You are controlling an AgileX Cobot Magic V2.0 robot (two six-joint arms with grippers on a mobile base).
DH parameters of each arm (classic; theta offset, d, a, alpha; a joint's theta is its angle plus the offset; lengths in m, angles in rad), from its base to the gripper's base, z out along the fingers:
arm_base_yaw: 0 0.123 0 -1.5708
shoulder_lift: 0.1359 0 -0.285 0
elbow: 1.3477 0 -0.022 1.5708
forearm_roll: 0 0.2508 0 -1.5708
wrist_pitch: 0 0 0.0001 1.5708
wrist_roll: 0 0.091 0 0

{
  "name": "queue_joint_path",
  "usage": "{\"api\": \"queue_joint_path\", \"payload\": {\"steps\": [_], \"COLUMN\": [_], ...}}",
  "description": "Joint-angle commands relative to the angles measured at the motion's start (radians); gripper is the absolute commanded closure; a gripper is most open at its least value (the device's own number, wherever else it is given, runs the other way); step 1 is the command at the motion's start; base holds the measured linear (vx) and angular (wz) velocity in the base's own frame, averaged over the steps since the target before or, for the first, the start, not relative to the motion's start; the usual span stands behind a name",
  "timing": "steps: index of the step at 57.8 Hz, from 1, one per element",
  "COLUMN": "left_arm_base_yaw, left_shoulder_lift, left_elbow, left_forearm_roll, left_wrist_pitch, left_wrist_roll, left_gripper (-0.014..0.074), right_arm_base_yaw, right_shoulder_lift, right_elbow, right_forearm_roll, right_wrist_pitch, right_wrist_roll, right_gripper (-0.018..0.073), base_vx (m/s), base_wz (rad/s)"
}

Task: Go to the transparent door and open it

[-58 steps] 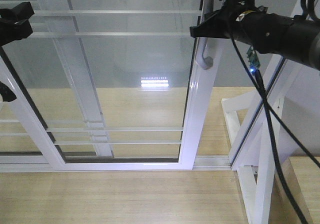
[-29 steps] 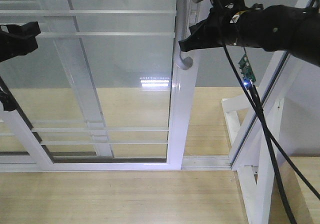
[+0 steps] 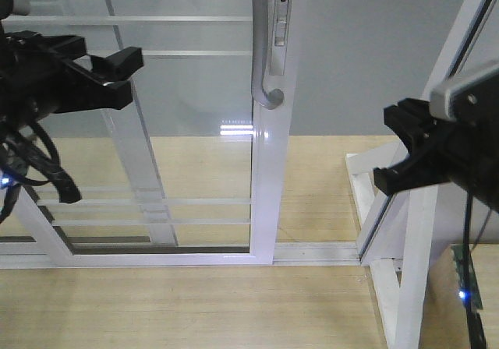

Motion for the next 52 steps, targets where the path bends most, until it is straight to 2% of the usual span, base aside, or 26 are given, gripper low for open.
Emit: {"api": "queue_joint_path", "payload": {"steps": [1, 11, 19, 38, 52], "left_arm_base_yaw": [-0.055, -0.133, -0.157, -0.155, -0.118], "left_shoulder_lift": [0.038, 0.216, 0.355, 0.589, 0.695], "left_elbow": [-0.044, -0.139, -0.263, -0.527, -0.654], "left_forearm_roll": [-0.039, -0.045, -0.047, -0.08, -0.128], "left_wrist_pitch": [-0.186, -0.241, -0.249, -0.25, -0.246], "left_wrist_roll": [-0.005, -0.003, -0.003, 0.012, 0.027], "left_gripper": [0.0011, 0.0011, 0.0011, 0.0011, 0.0011], "right_arm_base_yaw": [-0.003, -0.003, -0.003, -0.003, -0.003], "right_shoulder_lift": [-0.096, -0.189, -0.197, -0.197, -0.197], "right_elbow": [0.045, 0.137, 0.157, 0.156, 0.156], "right_forearm_roll": [0.025, 0.041, 0.041, 0.039, 0.039], "right_wrist_pitch": [-0.095, -0.091, -0.097, -0.093, -0.092], "right_wrist_roll": [0.0, 0.0, 0.0, -0.004, -0.004], "right_gripper": [0.0502, 0.0502, 0.0502, 0.0502, 0.0502], "base_vx": [0.0, 0.0, 0.0, 0.0, 0.0], "base_wz": [0.0, 0.0, 0.0, 0.0, 0.0]}}
